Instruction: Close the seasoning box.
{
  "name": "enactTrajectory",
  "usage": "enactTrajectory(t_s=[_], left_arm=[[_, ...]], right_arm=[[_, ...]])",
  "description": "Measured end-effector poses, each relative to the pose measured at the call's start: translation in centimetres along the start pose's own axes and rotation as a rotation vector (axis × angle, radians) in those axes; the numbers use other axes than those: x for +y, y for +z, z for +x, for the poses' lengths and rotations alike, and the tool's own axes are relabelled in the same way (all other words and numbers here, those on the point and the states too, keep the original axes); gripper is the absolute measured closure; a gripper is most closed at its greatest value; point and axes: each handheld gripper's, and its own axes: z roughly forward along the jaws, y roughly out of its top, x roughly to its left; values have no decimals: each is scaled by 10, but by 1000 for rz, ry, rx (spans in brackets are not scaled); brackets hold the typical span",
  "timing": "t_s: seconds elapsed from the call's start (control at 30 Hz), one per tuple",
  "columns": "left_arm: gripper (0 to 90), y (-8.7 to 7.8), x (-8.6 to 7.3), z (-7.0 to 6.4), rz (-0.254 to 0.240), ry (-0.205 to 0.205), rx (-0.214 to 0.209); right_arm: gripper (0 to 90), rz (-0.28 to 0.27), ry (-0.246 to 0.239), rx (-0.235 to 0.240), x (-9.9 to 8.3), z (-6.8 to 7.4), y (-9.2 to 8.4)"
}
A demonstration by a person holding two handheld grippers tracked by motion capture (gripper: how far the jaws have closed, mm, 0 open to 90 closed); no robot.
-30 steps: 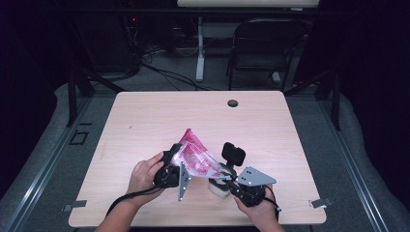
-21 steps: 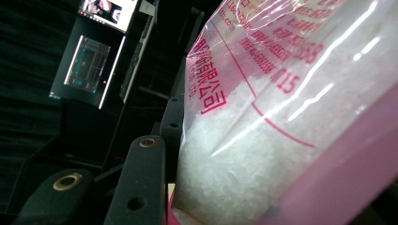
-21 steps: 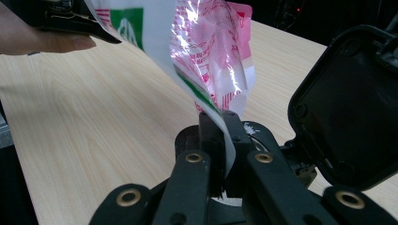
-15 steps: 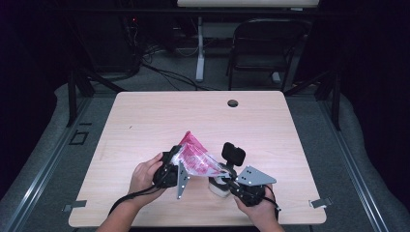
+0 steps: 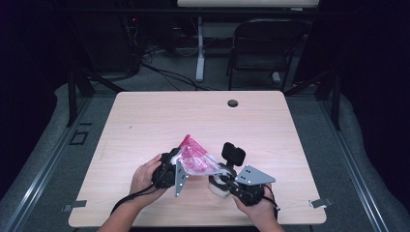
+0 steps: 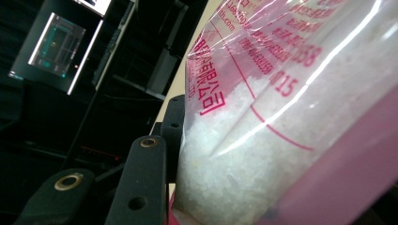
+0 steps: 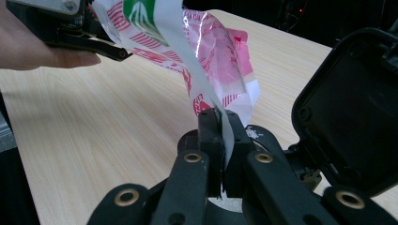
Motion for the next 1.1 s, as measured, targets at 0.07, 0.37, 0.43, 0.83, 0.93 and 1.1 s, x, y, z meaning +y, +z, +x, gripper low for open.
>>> enactTrajectory(t_s=[0.07,0.37,0.43,0.83,0.93,1.1], left_arm=[[661,0,-1,0,0,-7,-5],[662,2,-5,-3,10,-46,-30],[662,2,-5,-2,12,-51,-34],[664,2,-10,-4,31,-138,-88],[664,3,-11,-4,35,-153,-107],[665,5,-12,-7,37,-186,-132]], right_arm=[[890,-6,2,1,0,0,0],[890,-9,0,3,2,0,2],[889,-6,-1,3,2,-1,2],[885,-23,14,14,5,-2,5],[883,-29,22,14,5,-3,5],[883,-37,30,18,6,-3,5]])
